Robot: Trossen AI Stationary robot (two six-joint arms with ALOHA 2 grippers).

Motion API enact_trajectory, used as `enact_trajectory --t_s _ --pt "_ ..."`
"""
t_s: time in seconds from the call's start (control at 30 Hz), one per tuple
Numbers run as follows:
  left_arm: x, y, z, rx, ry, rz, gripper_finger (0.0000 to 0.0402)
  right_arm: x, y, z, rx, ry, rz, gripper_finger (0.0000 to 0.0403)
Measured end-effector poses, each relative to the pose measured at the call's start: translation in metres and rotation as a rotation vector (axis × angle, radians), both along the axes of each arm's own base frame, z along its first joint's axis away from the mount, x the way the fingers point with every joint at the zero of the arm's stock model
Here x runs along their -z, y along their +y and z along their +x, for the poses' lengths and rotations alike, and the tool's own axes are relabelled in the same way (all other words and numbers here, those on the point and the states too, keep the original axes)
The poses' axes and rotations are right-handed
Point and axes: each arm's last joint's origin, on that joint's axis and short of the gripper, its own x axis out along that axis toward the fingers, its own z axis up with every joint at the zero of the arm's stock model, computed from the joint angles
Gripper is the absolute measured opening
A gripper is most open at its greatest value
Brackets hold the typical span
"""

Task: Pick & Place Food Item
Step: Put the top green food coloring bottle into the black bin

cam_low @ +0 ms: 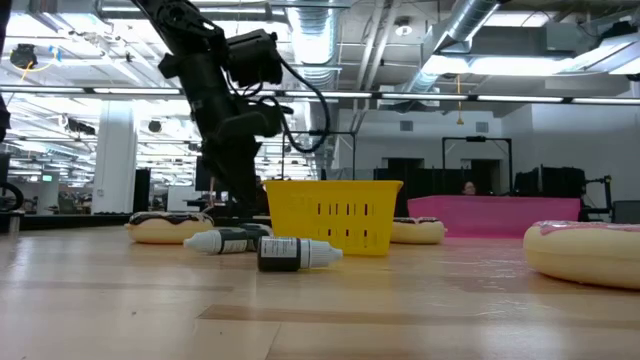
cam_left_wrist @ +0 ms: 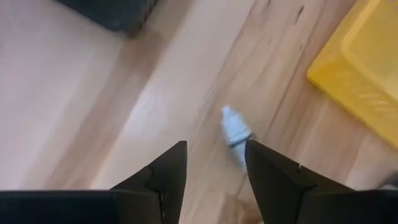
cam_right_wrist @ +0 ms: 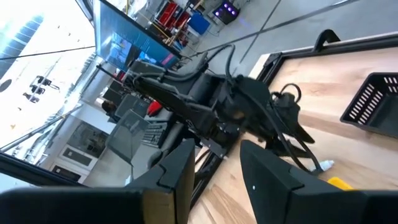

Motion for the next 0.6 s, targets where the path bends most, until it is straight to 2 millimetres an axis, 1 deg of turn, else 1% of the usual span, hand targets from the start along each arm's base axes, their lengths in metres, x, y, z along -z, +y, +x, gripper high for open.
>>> enact_trajectory --t_s 0.13,0.27,0.4,0.6 --pt "0.011 -0.009 0.004 -0.029 0.026 -0.033 0.0159 0.000 -0.002 0.001 0.010 0.000 -0.004 0.0122" --pt "0.014 -0.015 0.009 -0.047 0.005 -0.041 0.0159 -0.002 -0.002 0.001 0.008 -0.010 -0.013 0.0122" --pt "0.016 -0.016 0.012 -0.050 -0.008 -0.028 0.0159 -0.002 -0.002 0.001 0.004 -0.010 -0.019 0.0122" --pt "0.030 -0.016 0.017 -0.081 0.010 -0.044 0.0159 -0.002 -0.002 0.001 0.001 -0.010 -0.032 0.0122"
